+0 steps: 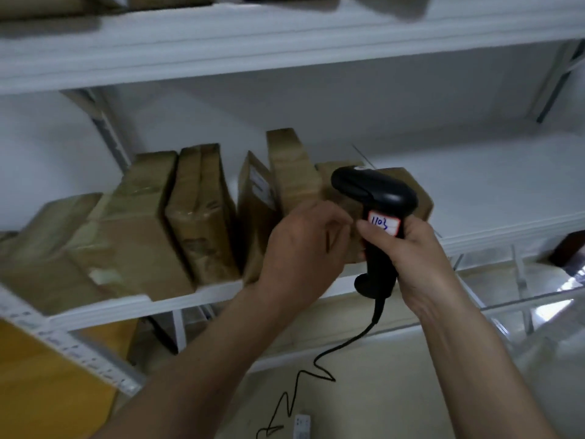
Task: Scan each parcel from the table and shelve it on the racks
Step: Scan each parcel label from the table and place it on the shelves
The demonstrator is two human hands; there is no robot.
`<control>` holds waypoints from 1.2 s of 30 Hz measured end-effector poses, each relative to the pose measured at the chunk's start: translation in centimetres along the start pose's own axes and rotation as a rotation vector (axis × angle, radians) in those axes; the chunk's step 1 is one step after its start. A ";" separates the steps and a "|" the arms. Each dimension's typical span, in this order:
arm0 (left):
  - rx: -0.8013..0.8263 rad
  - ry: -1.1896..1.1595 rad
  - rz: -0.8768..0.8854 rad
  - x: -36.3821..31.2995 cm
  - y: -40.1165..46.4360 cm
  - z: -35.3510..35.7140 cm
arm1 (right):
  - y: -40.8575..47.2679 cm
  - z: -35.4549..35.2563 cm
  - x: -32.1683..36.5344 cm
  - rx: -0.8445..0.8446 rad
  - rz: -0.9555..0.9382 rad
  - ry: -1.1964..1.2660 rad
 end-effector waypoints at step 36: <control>-0.021 0.319 -1.113 38.9 -33.9 -49.6 | -25.1 59.0 -18.2 0.592 0.399 -0.157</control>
Point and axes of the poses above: each hand's wrist, its own y-axis towards the middle knuckle, its own z-axis out of the palm, x = y × z, the point moved 8 cm from there along y, towards the middle knuckle, and after that the axes turned 7 degrees about -x, right-handed, at the moved point
